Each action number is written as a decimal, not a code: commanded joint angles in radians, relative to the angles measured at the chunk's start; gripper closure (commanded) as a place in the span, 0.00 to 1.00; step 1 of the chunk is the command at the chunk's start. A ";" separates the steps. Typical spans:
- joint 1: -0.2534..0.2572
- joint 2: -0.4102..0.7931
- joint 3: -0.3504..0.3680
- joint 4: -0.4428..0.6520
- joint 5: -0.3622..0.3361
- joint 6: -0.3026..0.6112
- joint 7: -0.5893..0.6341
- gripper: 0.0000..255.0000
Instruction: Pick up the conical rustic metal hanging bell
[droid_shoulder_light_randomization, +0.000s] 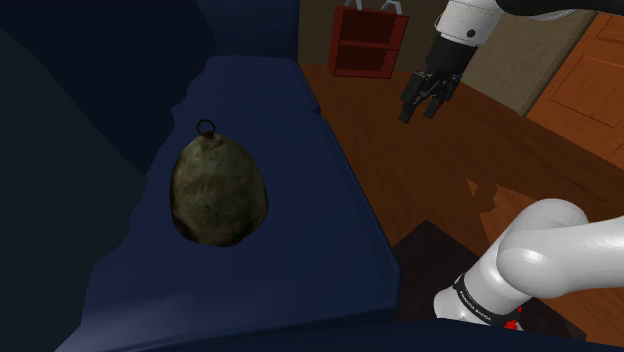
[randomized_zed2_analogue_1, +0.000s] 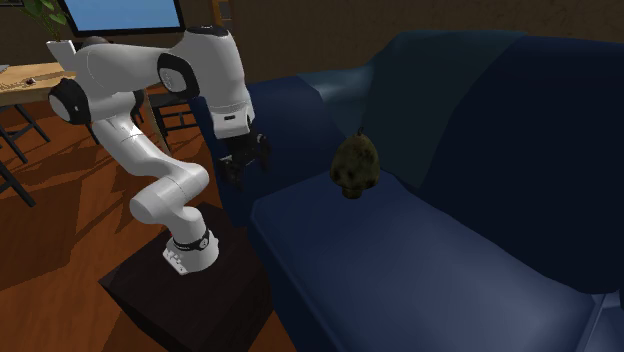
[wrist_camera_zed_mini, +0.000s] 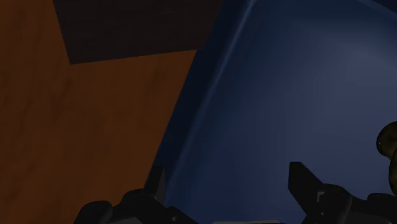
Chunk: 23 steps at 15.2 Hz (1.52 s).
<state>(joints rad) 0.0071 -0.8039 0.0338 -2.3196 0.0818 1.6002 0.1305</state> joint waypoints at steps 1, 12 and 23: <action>0.000 0.000 0.000 0.000 0.000 0.000 0.000 0.00; 0.014 0.038 0.320 0.008 0.037 0.296 0.297 0.00; -0.145 0.204 0.718 0.181 -0.119 0.519 0.649 0.00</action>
<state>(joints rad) -0.1153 -0.6146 0.7094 -2.1508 -0.0144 2.0962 0.7407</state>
